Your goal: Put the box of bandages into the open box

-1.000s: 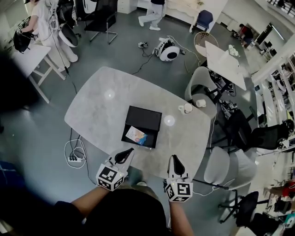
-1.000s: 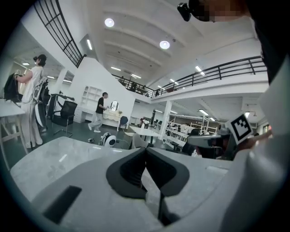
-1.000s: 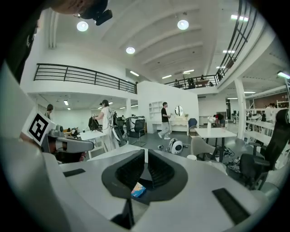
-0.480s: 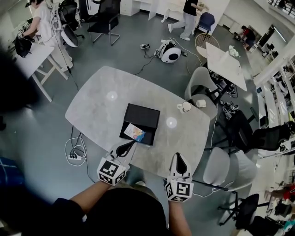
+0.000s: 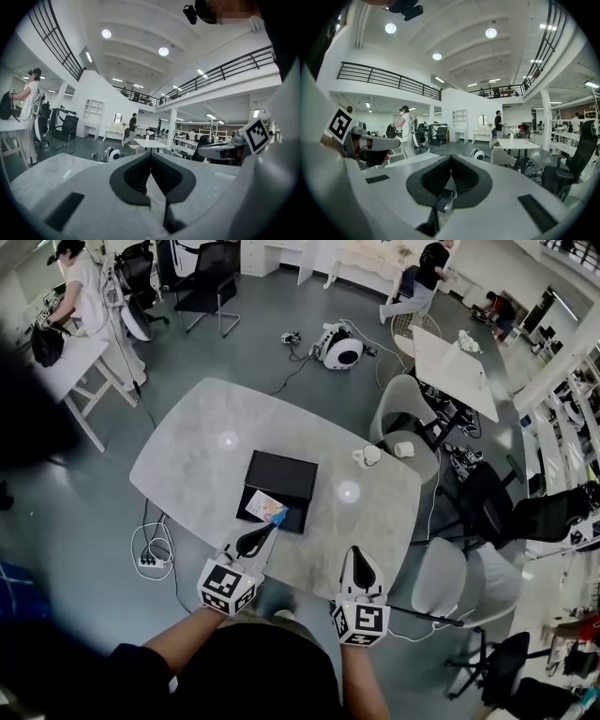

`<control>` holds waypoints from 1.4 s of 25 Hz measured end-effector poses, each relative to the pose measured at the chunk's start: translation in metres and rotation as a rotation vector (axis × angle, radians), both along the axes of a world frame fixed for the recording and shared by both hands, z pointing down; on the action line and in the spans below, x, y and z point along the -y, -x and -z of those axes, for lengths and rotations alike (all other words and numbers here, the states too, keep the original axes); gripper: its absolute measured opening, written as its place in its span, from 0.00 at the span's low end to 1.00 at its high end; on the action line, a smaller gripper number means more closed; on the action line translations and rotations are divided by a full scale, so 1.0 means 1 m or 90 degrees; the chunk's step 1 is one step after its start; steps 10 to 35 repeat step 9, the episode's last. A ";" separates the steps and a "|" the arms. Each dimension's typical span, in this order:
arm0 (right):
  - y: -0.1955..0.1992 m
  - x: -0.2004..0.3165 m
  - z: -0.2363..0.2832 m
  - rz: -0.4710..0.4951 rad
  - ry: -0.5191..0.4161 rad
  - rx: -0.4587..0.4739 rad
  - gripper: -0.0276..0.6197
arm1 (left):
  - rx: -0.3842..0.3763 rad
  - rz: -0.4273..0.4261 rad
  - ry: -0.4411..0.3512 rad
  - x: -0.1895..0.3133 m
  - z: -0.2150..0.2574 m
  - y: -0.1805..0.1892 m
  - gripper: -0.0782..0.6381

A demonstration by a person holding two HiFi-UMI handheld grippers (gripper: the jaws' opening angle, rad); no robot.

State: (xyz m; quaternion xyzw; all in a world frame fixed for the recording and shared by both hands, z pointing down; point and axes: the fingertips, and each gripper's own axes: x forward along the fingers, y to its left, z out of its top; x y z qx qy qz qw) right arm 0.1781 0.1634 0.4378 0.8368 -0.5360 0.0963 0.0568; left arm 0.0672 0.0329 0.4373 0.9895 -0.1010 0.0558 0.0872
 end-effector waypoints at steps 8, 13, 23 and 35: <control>-0.001 -0.018 0.008 0.003 -0.010 -0.001 0.06 | 0.004 0.002 -0.002 -0.020 0.002 -0.003 0.13; -0.001 -0.021 0.009 0.001 -0.011 -0.001 0.06 | 0.005 0.002 -0.002 -0.023 0.003 -0.003 0.13; -0.001 -0.021 0.009 0.001 -0.011 -0.001 0.06 | 0.005 0.002 -0.002 -0.023 0.003 -0.003 0.13; -0.001 -0.021 0.009 0.001 -0.011 -0.001 0.06 | 0.005 0.002 -0.002 -0.023 0.003 -0.003 0.13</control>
